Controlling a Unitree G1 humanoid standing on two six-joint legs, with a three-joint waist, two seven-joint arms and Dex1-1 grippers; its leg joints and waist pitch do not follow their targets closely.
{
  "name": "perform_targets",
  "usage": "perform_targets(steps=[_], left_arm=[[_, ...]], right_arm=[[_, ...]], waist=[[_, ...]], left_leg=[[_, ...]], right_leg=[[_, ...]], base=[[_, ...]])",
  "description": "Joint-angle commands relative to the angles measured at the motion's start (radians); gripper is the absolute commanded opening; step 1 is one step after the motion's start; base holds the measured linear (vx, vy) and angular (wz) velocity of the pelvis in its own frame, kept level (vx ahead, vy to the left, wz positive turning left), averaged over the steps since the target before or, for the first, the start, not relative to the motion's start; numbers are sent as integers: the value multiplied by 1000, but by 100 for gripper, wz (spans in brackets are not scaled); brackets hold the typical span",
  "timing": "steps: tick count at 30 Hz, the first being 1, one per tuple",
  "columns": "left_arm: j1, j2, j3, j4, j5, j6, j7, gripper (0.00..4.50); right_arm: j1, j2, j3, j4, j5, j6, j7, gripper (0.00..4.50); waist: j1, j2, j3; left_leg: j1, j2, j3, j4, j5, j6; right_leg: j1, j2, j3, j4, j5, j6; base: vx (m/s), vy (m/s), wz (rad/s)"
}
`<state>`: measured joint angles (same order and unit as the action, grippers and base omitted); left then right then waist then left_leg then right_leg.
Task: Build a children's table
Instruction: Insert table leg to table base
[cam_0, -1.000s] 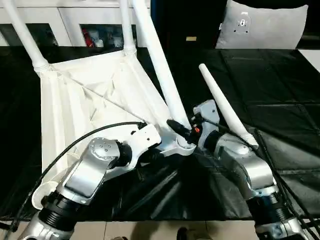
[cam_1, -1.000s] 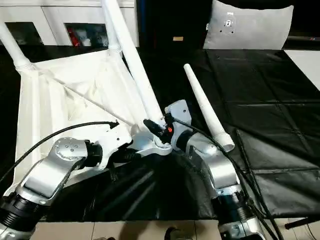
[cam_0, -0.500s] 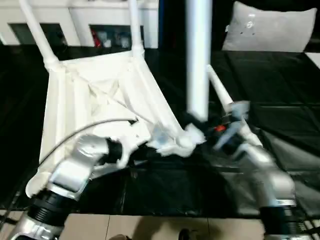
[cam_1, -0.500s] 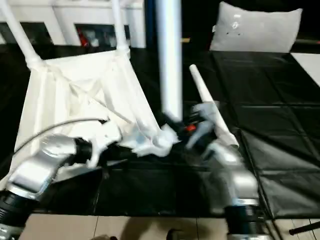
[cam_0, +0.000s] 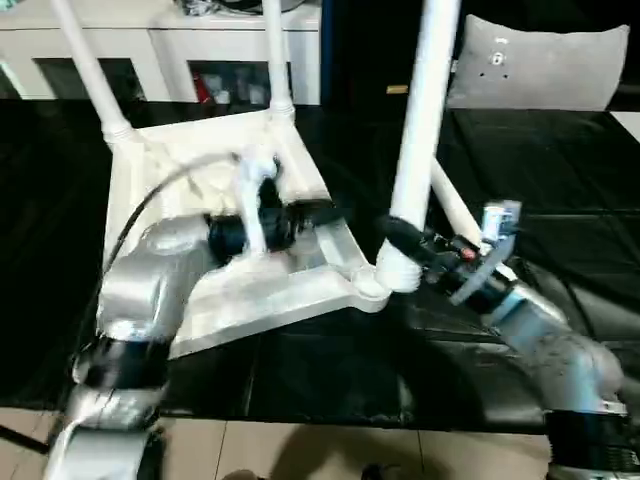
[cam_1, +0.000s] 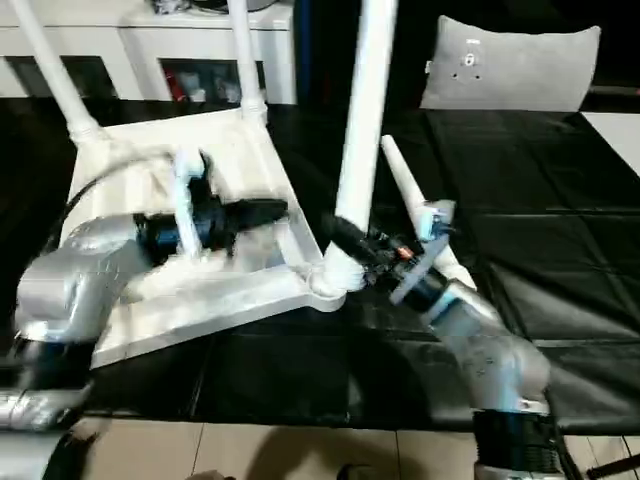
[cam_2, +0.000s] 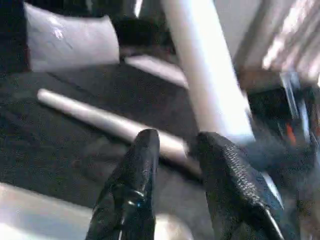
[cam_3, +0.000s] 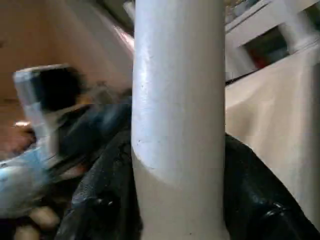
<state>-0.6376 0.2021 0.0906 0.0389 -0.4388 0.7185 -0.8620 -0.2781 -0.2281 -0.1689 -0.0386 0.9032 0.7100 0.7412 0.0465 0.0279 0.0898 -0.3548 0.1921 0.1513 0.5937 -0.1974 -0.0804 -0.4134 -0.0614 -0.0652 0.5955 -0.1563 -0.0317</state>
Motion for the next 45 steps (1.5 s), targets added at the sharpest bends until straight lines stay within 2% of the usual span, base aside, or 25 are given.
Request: perform_targets(steps=[1, 2, 3, 8, 13, 15, 19, 22, 23, 24, 25, 27, 28, 30, 33, 35, 37, 38, 39, 41, 44, 45], left_arm=[[-38, -23, 58, 13, -65, 51, 51, 159], [-58, -45, 89, 22, -103, 83, 74, 159], [-76, -65, 116, 29, -150, 116, 92, 159], [-112, -109, 165, 38, -255, 209, 124, 159], [-124, -139, 176, 29, -324, 282, 140, 159], [-129, -152, 185, 20, -366, 319, 158, 159], [-115, -156, 165, -11, -385, 350, 174, 159], [-77, -123, 88, -50, -327, 322, 138, 159], [-43, -91, 18, -80, -266, 271, 108, 159], [-35, -82, -1, -88, -252, 255, 104, 159], [-30, -87, 6, -87, -262, 257, 110, 133], [-12, -86, 1, -97, -254, 233, 125, 117], [-6, -85, -4, -101, -248, 226, 130, 124], [7, -89, -3, -118, -263, 211, 108, 127], [17, -99, 19, -132, -326, 250, 88, 128], [34, -79, -9, -142, -294, 202, 65, 169], [34, -79, -9, -142, -294, 202, 65, 167], [45, -63, -35, -142, -261, 160, 55, 167], [56, -42, -67, -137, -223, 125, 42, 195], [64, -18, -103, -128, -191, 99, 26, 208], [62, -12, -119, -122, -184, 91, 22, 211], [62, -10, -123, -120, -178, 83, 23, 241]], right_arm=[[1, -6, -21, -51, 93, 62, 27, 189], [5, -4, -32, -60, 126, 88, 30, 189], [9, -7, -40, -69, 158, 114, 33, 189], [22, -33, -31, -104, 219, 175, 55, 189], [26, -52, -18, -121, 231, 208, 53, 189], [26, -61, -6, -124, 207, 203, 51, 189], [16, -89, 60, -118, 67, 139, 27, 189], [10, -101, 108, -116, -22, 85, 15, 189], [5, -104, 136, -112, -83, 44, -1, 189], [3, -105, 143, -110, -97, 33, -6, 189], [2, -105, 151, -105, -114, 19, -9, 189], [6, -106, 173, -104, -151, -10, -8, 189], [7, -104, 176, -104, -155, -14, -8, 189], [8, -96, 176, -103, -162, -25, -11, 189], [6, -93, 178, -99, -175, -42, -11, 189], [7, -94, 182, -98, -186, -51, -9, 189], [7, -94, 182, -98, -186, -51, -9, 189], [10, -97, 190, -97, -203, -64, -4, 189], [17, -102, 206, -100, -228, -81, 2, 189], [26, -104, 228, -100, -261, -109, 7, 189], [25, -97, 237, -98, -275, -125, 2, 189], [24, -96, 238, -99, -277, -128, 1, 189]], waist=[[9, -6, -93], [12, -8, -94], [14, -6, -94], [24, -9, -95], [32, -10, -93], [37, -12, -93], [42, -10, -94], [43, -10, -96], [44, -7, -96], [38, -7, -95], [40, -6, -96], [42, -4, -97], [40, -6, -96], [39, -3, -97], [39, -4, -97], [38, -4, -97], [37, -4, -97], [37, -7, -97], [38, -5, -98], [34, -2, -97], [32, -2, -99], [32, -2, -99]], left_leg=[[-9, 9, 10, -50, -67, 70], [-11, 10, 9, -51, -58, 74], [-10, 8, 10, -49, -55, 75], [-13, 6, 11, -47, -40, 75], [-12, 8, 10, -48, -44, 71], [-12, 7, 11, -47, -51, 61], [-14, 8, 9, -47, -45, 55], [-13, 11, 5, -49, -46, 48], [-12, 15, 2, -52, -51, 47], [-12, 10, 9, -49, -50, 42], [-11, 11, 8, -50, -50, 42], [-11, 12, 8, -48, -58, 41], [-13, 11, 9, -49, -60, 42], [-13, 13, 7, -49, -64, 42], [-14, 12, 9, -47, -64, 47], [-14, 11, 9, -48, -69, 49], [-14, 12, 9, -48, -67, 50], [-15, 12, 8, -49, -66, 53], [-15, 12, 6, -49, -64, 52], [-14, 11, 9, -49, -67, 45], [-14, 11, 9, -48, -64, 42], [-14, 12, 8, -48, -64, 44]], right_leg=[[76, -56, 37, -72, -253, -191], [75, -57, 36, -73, -250, -188], [74, -56, 36, -73, -250, -191], [74, -53, 33, -76, -281, -166], [70, -55, 31, -82, -315, -150], [71, -55, 32, -82, -334, -140], [70, -55, 31, -83, -336, -122], [70, -57, 31, -81, -349, -109], [67, -60, 31, -84, -361, -99], [66, -55, 33, -82, -361, -93], [66, -56, 34, -82, -358, -94], [66, -56, 33, -82, -350, -101], [67, -54, 33, -82, -346, -102], [67, -56, 33, -79, -336, -109], [67, -55, 34, -76, -314, -127], [68, -55, 33, -77, -322, -126], [68, -54, 34, -77, -321, -122], [68, -54, 34, -80, -326, -115], [68, -55, 34, -79, -334, -104], [67, -54, 35, -79, -345, -93], [67, -54, 35, -77, -335, -100], [67, -53, 35, -76, -324, -106]], base=[[0, 0, 0], [0, 0, 0], [0, 0, 0], [0, 0, 0], [0, 0, 0], [0, 0, 0], [0, 0, 0], [0, 0, 0], [0, 0, 0], [0, 0, 0], [0, 0, 0], [0, 0, 0], [0, 0, 0], [0, 0, 0], [0, 0, 0], [0, 0, 0], [0, 0, 0], [0, 0, 0], [0, 0, 0], [0, 0, 0], [0, 0, 0], [0, 0, 0]])
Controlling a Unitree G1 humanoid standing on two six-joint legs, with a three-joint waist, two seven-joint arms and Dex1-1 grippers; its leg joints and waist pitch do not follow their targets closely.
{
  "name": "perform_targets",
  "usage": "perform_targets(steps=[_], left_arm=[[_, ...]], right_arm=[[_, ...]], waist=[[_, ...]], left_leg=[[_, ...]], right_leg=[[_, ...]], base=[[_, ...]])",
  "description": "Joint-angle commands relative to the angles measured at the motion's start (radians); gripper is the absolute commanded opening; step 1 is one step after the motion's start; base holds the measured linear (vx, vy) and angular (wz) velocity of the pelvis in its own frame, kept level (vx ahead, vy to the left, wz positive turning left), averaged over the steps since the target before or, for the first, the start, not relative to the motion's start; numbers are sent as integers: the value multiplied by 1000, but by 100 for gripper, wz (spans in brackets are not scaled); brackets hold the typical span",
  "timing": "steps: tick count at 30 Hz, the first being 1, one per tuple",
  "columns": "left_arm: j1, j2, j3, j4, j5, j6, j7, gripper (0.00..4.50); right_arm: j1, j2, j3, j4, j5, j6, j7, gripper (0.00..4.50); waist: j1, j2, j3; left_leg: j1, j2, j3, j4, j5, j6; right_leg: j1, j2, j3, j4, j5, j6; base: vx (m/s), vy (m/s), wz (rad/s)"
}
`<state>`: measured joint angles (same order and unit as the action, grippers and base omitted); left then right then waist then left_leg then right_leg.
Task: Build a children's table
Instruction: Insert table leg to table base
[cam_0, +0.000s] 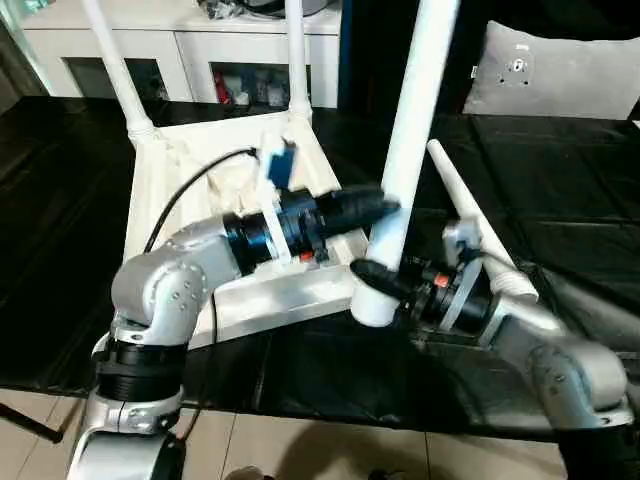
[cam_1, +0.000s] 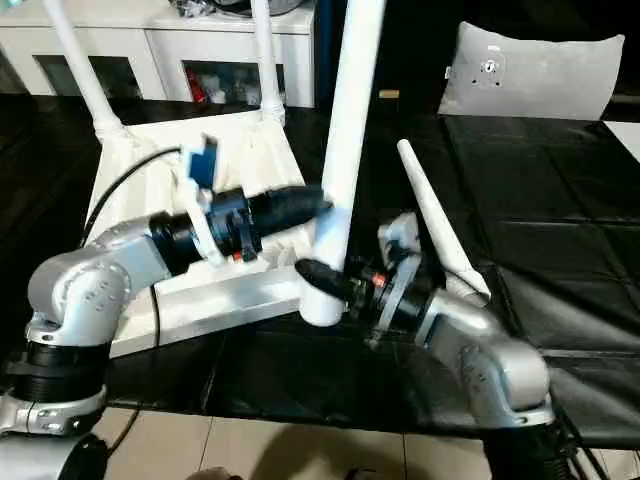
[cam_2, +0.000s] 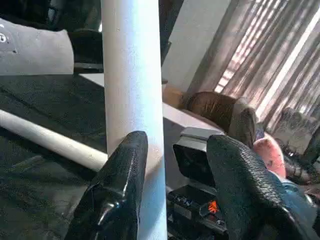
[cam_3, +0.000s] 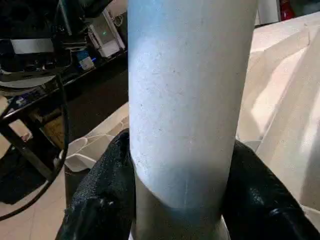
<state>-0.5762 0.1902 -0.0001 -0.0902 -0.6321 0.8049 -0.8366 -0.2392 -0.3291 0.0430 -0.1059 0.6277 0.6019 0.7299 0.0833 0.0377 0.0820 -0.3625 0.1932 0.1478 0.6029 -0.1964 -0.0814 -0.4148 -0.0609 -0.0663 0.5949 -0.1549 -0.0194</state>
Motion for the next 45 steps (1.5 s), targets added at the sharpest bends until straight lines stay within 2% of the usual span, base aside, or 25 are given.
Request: perform_targets(steps=[1, 2, 3, 4, 5, 7, 10, 13, 14, 19, 23, 26, 32, 40, 45], left_arm=[[1, 4, -37, 11, 22, -10, -2, 250], [0, 5, -40, 15, 31, -17, 2, 250], [-7, 6, -59, 50, 99, -88, 40, 251], [-10, 5, -63, 61, 119, -111, 54, 257], [-15, 1, -61, 76, 134, -120, 78, 285], [-21, -5, -55, 97, 148, -135, 104, 295], [-31, -55, 3, 118, 102, -94, 168, 296], [-31, -71, 19, 123, 87, -81, 189, 296], [-29, -78, 28, 122, 66, -78, 183, 268], [-35, -117, 88, 109, -21, -55, 196, 242], [-23, -96, 51, 96, -3, -46, 170, 216], [-16, -89, 31, 91, 3, -48, 164, 193], [-14, -91, 27, 87, -5, -47, 167, 185], [-19, -79, 23, 94, -3, -60, 155, 184], [-14, -28, -40, 80, 86, -168, 95, 184]], right_arm=[[-15, 6, 27, -32, -3, -21, 11, 189], [-15, 6, 28, -33, -6, -22, 11, 189], [-13, 8, 35, -36, -25, -33, 7, 189], [-13, 9, 36, -36, -31, -37, 6, 189], [-12, 10, 37, -35, -36, -40, 5, 189], [-10, 15, 42, -27, -59, -61, -4, 189], [-11, 27, 51, -9, -88, -92, -16, 189], [-12, 32, 54, -1, -96, -100, -17, 189], [-13, 36, 52, 2, -101, -102, -20, 189], [-14, 38, 57, 13, -118, -117, -17, 189], [-17, 39, 62, 20, -129, -124, -13, 189], [-20, 39, 66, 23, -136, -127, -8, 189], [-21, 41, 68, 26, -142, -131, -4, 189], [-24, 39, 70, 29, -150, -133, 1, 189], [-24, 37, 68, 42, -162, -144, -2, 189]], waist=[[-5, -11, -91], [-5, -11, -91], [-6, -12, -90], [-6, -13, -90], [-6, -12, -91], [-6, -13, -92], [-6, -12, -94], [-5, -13, -95], [-7, -13, -94], [-8, -13, -94], [-12, -14, -94], [-17, -14, -94], [-21, -15, -95], [-23, -14, -94], [-24, -12, -94]], left_leg=[[-6, 11, 12, -57, -68, 44], [-6, 11, 12, -57, -71, 45], [-5, 11, 12, -58, -74, 47], [-6, 11, 12, -58, -74, 48], [-5, 10, 13, -56, -76, 44], [-6, 8, 13, -56, -77, 47], [-8, 11, 13, -54, -66, 41], [-8, 10, 12, -53, -69, 49], [-8, 9, 13, -53, -70, 53], [-8, 9, 12, -53, -78, 55], [-8, 9, 11, -54, -83, 60], [-8, 11, 11, -54, -81, 59], [-10, 9, 12, -52, -70, 62], [-8, 10, 11, -53, -85, 60], [-8, 12, 9, -55, -86, 58]], right_leg=[[68, -53, 36, -75, -324, -121], [68, -54, 36, -76, -326, -123], [68, -52, 36, -77, -324, -121], [68, -51, 36, -79, -325, -116], [69, -51, 37, -77, -323, -113], [71, -54, 36, -78, -335, -104], [70, -54, 37, -73, -307, -126], [72, -54, 36, -72, -296, -138], [70, -53, 36, -72, -295, -139], [70, -53, 35, -74, -305, -144], [70, -53, 34, -75, -322, -132], [71, -53, 35, -73, -304, -136], [73, -53, 35, -71, -286, -147], [71, -53, 34, -74, -312, -139], [71, -54, 36, -73, -308, -134]], base=[[0, 0, 0], [0, 0, 0], [0, 0, 0], [0, 0, 0], [0, 0, 0], [0, 0, 0], [0, 0, 0], [0, 0, 0], [0, 0, 0], [0, 0, 0], [0, 0, 0], [0, 0, 0], [0, 0, 0], [0, 0, 0], [0, 0, 0]])
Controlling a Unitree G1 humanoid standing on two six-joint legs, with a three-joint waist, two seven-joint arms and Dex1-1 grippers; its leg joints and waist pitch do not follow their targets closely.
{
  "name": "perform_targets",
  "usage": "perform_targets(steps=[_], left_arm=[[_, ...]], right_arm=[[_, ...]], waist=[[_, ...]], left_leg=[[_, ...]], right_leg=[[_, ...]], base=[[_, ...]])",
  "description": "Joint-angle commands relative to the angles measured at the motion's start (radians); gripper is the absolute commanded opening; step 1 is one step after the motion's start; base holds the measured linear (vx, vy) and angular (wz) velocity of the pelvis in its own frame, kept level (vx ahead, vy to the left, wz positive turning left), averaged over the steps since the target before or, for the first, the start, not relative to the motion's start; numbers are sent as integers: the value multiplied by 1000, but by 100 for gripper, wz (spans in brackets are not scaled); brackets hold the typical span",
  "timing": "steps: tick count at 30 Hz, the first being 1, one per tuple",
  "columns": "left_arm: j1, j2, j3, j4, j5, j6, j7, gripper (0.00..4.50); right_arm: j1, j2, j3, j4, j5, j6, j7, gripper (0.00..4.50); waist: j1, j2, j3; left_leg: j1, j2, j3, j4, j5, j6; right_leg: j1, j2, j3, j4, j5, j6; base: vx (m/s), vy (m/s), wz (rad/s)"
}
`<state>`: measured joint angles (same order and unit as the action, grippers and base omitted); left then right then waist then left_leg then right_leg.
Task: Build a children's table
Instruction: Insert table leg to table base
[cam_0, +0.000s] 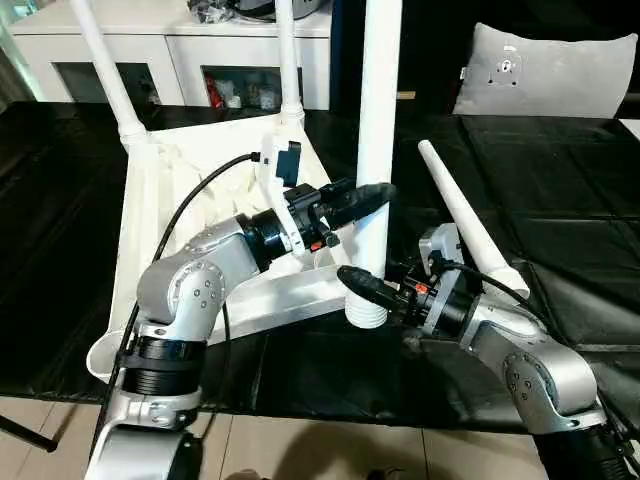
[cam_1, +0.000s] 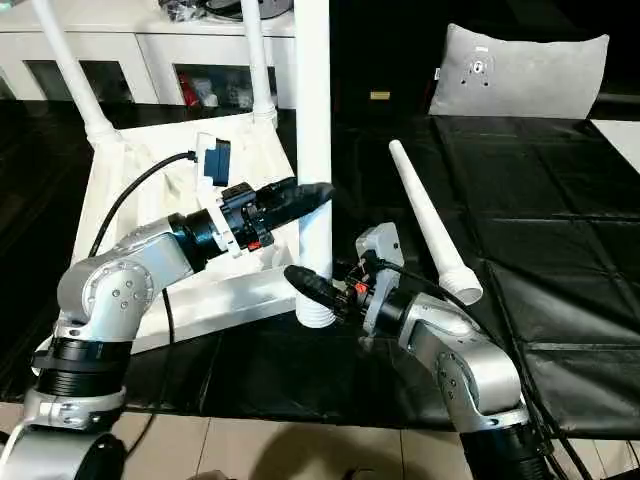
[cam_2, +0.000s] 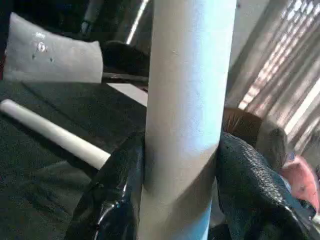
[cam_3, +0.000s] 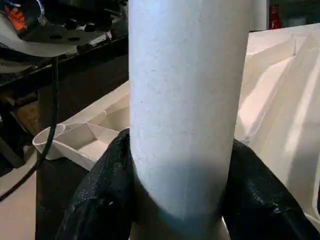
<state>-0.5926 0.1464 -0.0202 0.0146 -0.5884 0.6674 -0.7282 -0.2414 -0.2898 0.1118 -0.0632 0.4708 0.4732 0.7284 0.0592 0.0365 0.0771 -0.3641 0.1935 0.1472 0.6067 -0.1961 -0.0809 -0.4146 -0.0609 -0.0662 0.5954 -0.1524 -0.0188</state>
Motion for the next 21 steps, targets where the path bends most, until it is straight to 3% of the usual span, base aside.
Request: perform_targets(steps=[1, 4, 11, 14, 17, 21], left_arm=[[7, 31, -42, -39, 66, -73, -46, 184], [14, 46, -60, -65, 72, -100, -85, 182], [12, 26, -23, -72, 9, -40, -44, 182], [2, 1, 17, -47, -32, 15, 15, 182], [-34, -56, 120, 20, -82, 101, 173, 182], [-49, -77, 168, 50, -102, 115, 228, 182]], right_arm=[[-23, 0, -1, 8, -13, -21, -7, 189], [-27, 4, -1, 22, -22, -29, -14, 189], [-38, 13, -1, 21, -30, -24, -22, 189], [-43, 11, -1, 24, -34, -25, -22, 189], [-52, 8, -8, 29, -38, -23, -28, 189], [-60, 9, -12, 30, -46, -15, -36, 189]], waist=[[1, -12, -90], [0, -9, -89], [-2, -11, -88], [-2, -11, -87], [-3, -15, -88], [0, -16, -88]], left_leg=[[-7, 12, 10, -58, -83, 57], [-5, 16, 10, -59, -88, 52], [-5, 12, 12, -58, -101, 42], [-4, 12, 12, -58, -110, 44], [-6, 7, 14, -53, -107, 45], [-6, 4, 13, -53, -111, 53]], right_leg=[[71, -55, 36, -72, -304, -137], [69, -57, 37, -69, -291, -149], [71, -55, 37, -69, -307, -154], [69, -54, 35, -72, -321, -152], [70, -52, 33, -74, -323, -158], [69, -51, 30, -82, -374, -129]], base=[[0, 0, 0], [0, 0, 0], [0, 0, 0], [0, 0, 0], [0, 0, 0], [0, 0, 0]])
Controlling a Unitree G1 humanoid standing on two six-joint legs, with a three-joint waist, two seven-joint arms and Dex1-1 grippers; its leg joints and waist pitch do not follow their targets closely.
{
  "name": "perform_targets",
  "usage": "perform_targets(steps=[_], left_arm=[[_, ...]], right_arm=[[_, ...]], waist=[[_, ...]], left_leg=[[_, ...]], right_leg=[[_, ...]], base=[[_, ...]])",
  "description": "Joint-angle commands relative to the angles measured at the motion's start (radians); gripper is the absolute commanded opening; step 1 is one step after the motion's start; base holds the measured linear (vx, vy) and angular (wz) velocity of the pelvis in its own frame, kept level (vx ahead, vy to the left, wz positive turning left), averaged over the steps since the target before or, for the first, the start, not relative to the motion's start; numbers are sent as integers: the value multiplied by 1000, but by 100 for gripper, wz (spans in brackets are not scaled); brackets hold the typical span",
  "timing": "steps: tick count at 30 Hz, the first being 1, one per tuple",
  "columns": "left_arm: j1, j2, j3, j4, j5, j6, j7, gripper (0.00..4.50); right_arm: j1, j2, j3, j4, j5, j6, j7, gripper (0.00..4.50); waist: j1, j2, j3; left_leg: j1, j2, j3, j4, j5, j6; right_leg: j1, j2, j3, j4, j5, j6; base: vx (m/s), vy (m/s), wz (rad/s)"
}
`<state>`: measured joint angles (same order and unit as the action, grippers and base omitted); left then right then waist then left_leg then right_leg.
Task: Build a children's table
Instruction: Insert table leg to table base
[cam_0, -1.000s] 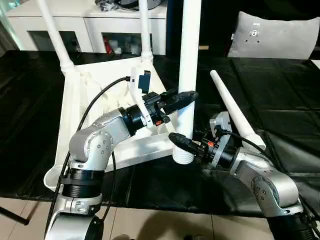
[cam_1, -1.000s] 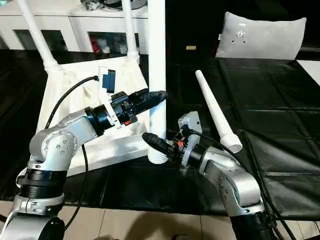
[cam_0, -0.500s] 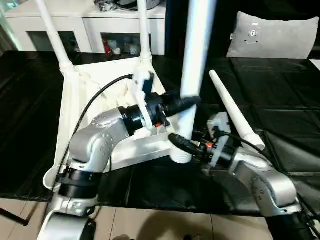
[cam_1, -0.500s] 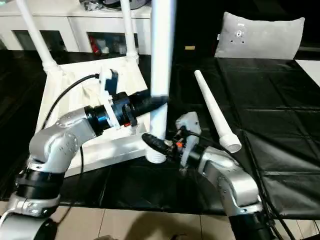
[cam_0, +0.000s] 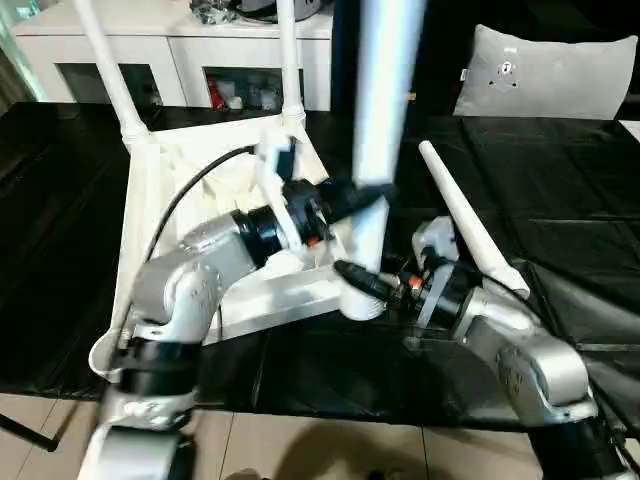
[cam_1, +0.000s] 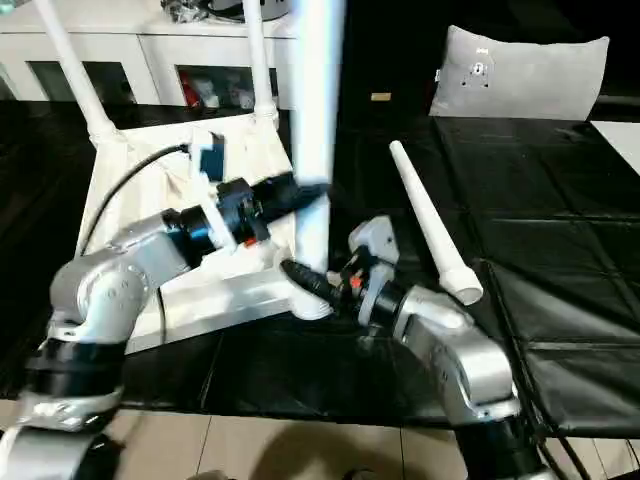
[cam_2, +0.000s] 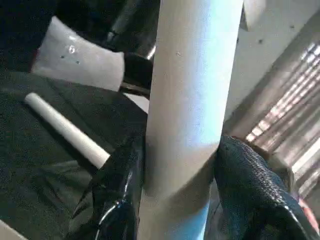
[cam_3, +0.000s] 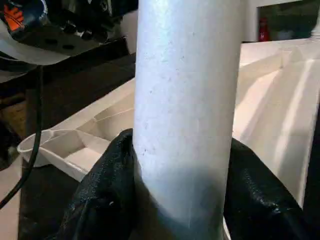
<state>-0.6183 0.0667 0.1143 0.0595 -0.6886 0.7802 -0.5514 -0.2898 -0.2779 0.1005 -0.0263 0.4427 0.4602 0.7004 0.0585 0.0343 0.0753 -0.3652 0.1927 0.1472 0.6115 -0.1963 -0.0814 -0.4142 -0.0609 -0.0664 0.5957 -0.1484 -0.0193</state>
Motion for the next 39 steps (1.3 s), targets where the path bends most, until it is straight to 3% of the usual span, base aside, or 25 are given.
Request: perform_targets(steps=[1, 6, 7, 8, 14, 20, 21, 24, 29, 31, 39], left_arm=[[-21, 14, 18, 3, 20, -11, 38, 182], [-14, 35, -26, -17, 70, -50, 13, 182], [-16, 35, -24, -21, 68, -43, 20, 182], [-22, 40, -27, -25, 76, -36, 30, 181], [-49, 56, -24, -8, 84, -3, 71, 181], [-62, 61, -18, 11, 82, -4, 74, 181], [-69, 62, -14, 17, 83, 8, 90, 181], [-75, 63, -11, 24, 82, 25, 104, 181], [-80, 66, -29, 19, 88, 6, 89, 181], [-75, 83, -81, -12, 122, -40, 46, 181], [-81, 94, -161, -67, 171, -75, 17, 181]], right_arm=[[-14, -3, 0, -8, -19, 1, -10, 189], [-21, -1, -8, -13, -12, 24, -24, 189], [-22, 1, -11, -11, -8, 28, -29, 245], [-27, 1, -18, -7, 0, 32, -28, 259], [-33, -1, -47, -23, 47, 66, -15, 304], [-41, 6, -100, -47, 88, 89, -42, 348], [-54, 7, -131, -49, 86, 113, -94, 358], [-73, -8, -145, -51, 99, 167, -112, 386], [-83, -53, -113, -72, 107, 212, -59, 387], [-96, -56, -93, -84, 109, 242, -53, 387], [-130, -54, -42, -85, 120, 327, -53, 387]], waist=[[0, -17, -87], [0, -16, -88], [0, -16, -88], [0, -15, -88], [-1, -11, -89], [1, -13, -90], [1, -13, -89], [0, -12, -89], [2, -13, -92], [2, -16, -91], [1, -21, -89]], left_leg=[[-5, 6, 13, -59, -110, 57], [-6, 9, 11, -60, -102, 55], [-6, 9, 11, -60, -99, 55], [-6, 9, 11, -60, -98, 55], [-4, 8, 11, -59, -97, 52], [-6, 8, 11, -59, -85, 54], [-5, 8, 11, -59, -85, 50], [-3, 5, 11, -58, -90, 44], [-6, 7, 11, -56, -72, 54], [-7, 5, 11, -57, -75, 58], [-5, 10, 12, -59, -82, 41]], right_leg=[[67, -51, 31, -84, -385, -118], [67, -52, 31, -81, -374, -109], [67, -52, 31, -80, -370, -110], [67, -52, 32, -80, -366, -112], [67, -51, 31, -77, -358, -114], [67, -51, 32, -76, -333, -125], [67, -51, 32, -76, -337, -125], [67, -49, 30, -77, -348, -123], [70, -50, 32, -74, -310, -128], [70, -50, 31, -76, -322, -127], [67, -53, 34, -76, -349, -118]], base=[[0, 0, 0], [0, 0, 0], [0, 0, 0], [0, 0, 0], [0, 0, 0], [0, 0, 0], [0, 0, 0], [0, 0, 0], [0, 0, 0], [0, 0, 0], [0, 0, 0]])
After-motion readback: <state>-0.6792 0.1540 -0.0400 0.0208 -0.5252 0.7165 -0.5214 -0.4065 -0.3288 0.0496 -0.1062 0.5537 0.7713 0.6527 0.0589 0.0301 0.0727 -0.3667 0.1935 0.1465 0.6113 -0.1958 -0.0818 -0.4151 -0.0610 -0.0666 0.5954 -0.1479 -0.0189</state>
